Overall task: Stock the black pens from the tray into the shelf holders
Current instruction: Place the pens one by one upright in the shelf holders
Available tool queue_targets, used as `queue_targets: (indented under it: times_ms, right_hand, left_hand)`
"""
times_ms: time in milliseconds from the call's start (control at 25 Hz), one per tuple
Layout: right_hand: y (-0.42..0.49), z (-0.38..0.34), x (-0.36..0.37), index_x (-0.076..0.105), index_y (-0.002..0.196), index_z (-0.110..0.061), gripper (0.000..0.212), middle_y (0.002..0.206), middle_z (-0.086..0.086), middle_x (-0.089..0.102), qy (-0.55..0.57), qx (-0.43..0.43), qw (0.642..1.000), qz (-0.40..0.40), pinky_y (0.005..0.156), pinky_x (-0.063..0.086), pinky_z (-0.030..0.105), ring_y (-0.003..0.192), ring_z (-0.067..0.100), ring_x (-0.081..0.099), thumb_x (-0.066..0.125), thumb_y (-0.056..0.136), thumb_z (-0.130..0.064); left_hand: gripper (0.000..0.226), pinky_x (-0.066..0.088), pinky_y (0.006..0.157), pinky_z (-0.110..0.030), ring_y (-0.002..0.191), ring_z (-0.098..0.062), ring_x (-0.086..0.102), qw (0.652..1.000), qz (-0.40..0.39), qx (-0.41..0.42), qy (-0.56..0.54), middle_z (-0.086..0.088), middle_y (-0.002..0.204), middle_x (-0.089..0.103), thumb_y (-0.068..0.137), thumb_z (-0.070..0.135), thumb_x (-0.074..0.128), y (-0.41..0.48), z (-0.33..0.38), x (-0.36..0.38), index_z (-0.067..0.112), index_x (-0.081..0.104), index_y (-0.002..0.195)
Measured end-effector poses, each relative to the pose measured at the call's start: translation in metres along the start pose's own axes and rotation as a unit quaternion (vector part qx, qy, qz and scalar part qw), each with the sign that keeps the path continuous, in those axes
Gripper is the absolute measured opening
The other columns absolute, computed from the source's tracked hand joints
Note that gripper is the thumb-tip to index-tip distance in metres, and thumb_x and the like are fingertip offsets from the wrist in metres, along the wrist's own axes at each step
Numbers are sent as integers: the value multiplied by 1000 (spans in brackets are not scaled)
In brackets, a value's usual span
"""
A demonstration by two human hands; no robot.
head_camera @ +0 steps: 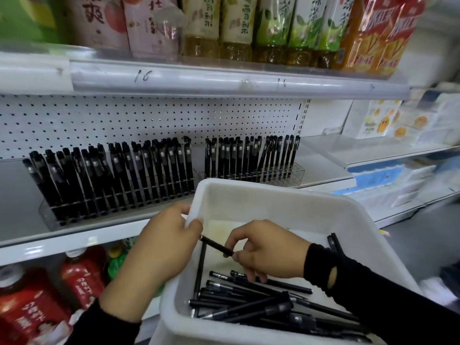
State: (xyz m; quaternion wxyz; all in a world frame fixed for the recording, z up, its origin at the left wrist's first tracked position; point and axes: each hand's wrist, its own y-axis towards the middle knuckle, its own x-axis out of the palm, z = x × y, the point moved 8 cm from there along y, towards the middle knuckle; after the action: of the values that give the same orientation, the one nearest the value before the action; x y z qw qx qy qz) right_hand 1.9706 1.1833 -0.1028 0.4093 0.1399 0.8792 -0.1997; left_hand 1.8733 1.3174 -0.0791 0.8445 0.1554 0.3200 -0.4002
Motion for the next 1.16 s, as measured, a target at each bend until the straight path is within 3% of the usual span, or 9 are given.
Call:
queue_targets:
  times_ms: [80, 200, 360, 440, 560, 720, 960, 1160]
  right_hand:
    - [-4, 0, 3, 70, 97, -18, 22, 77, 2, 76, 26, 14, 999, -15, 58, 50, 20, 52, 9, 64, 48, 93, -13]
    - [-4, -1, 0, 74, 88, -16, 22, 79, 2, 77, 21, 8, 1000, -2, 55, 50, 17, 55, 9, 65, 53, 93, -18]
    - [-2, -2, 6, 71, 89, -21, 7, 79, -1, 75, 19, -19, 999, -22, 74, 59, 28, 53, 5, 63, 65, 92, -26]
    - [-3, 2, 9, 63, 93, -23, 4, 82, 1, 76, 39, -18, 998, -40, 65, 55, 26, 54, 7, 61, 67, 92, -24]
    - [-2, 15, -4, 45, 101, -20, 22, 86, 10, 77, 140, 16, 990, -28, 52, 47, 25, 59, 15, 61, 66, 94, -18]
    - [-6, 33, -56, 50, 104, -12, 21, 87, 14, 77, 269, 42, 958, 86, 55, 50, 23, 68, 19, 67, 68, 93, -11]
    - [-9, 66, -136, 62, 107, -8, 17, 93, 12, 77, 377, 51, 887, 263, 60, 56, 22, 77, 19, 74, 68, 91, -7]
    - [19, 95, -181, 63, 104, -10, 14, 94, 9, 77, 389, 48, 839, 377, 67, 55, 24, 88, 18, 72, 68, 92, -7]
  left_hand:
    - [13, 57, 76, -39, 78, -15, 67, 1000, -19, 1, 19, 6, 87, 69, 96, 40, 51, 8, 4, 2, 32, 60, 99]
    - [13, 56, 79, -40, 82, -17, 65, 997, -44, 1, 68, 4, 93, 66, 94, 37, 52, 21, 9, 1, 27, 58, 98]
    - [16, 56, 77, -39, 82, -19, 63, 995, -29, 18, 96, 0, 93, 64, 93, 34, 52, 36, 20, 4, 21, 57, 102]
    - [20, 53, 73, -37, 80, -19, 61, 996, 1, 26, 91, -1, 92, 63, 98, 36, 47, 37, 22, 7, 18, 55, 102]
    - [25, 44, 61, -32, 75, -18, 58, 998, 19, 16, 58, -1, 87, 61, 101, 40, 43, 30, 15, 9, 18, 53, 93]
    - [34, 37, 57, -31, 72, -19, 56, 999, 20, -2, 27, -3, 82, 59, 102, 43, 40, 22, 6, 6, 16, 51, 85]
    - [34, 31, 54, -31, 70, -18, 53, 998, 29, -16, 44, -4, 80, 58, 102, 41, 40, 19, -1, 4, 16, 49, 81]
    - [34, 39, 58, -32, 72, -19, 58, 999, 39, -14, 31, -2, 80, 61, 101, 43, 40, 12, 1, 5, 17, 53, 84]
